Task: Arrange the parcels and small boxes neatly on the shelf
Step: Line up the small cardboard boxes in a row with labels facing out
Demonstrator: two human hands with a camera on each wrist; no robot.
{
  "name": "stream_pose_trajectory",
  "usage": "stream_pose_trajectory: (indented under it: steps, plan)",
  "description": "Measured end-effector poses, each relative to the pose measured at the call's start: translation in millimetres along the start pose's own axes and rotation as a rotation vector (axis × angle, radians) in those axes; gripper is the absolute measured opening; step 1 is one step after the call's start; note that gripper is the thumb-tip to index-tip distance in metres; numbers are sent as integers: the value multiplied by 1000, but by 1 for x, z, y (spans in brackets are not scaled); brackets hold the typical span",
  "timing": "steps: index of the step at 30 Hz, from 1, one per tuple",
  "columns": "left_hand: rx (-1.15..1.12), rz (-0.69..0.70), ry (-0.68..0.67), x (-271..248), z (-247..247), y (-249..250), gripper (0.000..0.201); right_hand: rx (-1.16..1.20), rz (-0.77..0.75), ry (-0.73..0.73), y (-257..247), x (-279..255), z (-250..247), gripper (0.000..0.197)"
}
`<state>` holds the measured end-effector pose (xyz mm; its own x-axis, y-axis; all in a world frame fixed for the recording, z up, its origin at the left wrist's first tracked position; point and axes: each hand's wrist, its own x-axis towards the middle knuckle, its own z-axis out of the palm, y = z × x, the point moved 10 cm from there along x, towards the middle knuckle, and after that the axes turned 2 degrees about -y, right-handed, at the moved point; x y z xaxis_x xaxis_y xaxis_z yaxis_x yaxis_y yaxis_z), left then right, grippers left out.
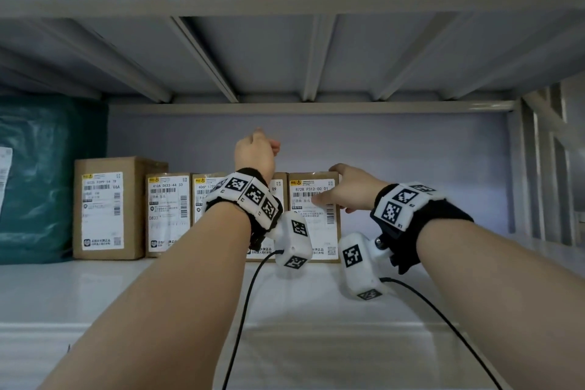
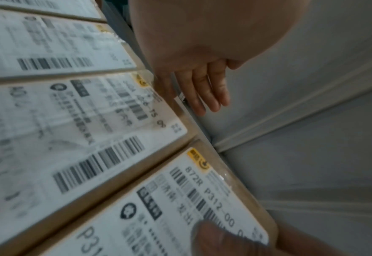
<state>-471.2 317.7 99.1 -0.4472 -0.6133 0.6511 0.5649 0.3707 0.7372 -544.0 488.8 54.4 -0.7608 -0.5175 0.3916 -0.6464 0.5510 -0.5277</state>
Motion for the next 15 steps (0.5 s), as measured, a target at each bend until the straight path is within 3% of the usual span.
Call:
stream_pose_trajectory:
  steps: [5,10,15]
  plan:
    - [144,126,-63,-7,5,0,42,95,-5,26,5,5,6,65]
    - [198,132,-68,-1,3,-4,42,187,0,36,14,8,9,81]
    - [320,161,-72,-8,6,1,41,198,16,39,12,10,11,81]
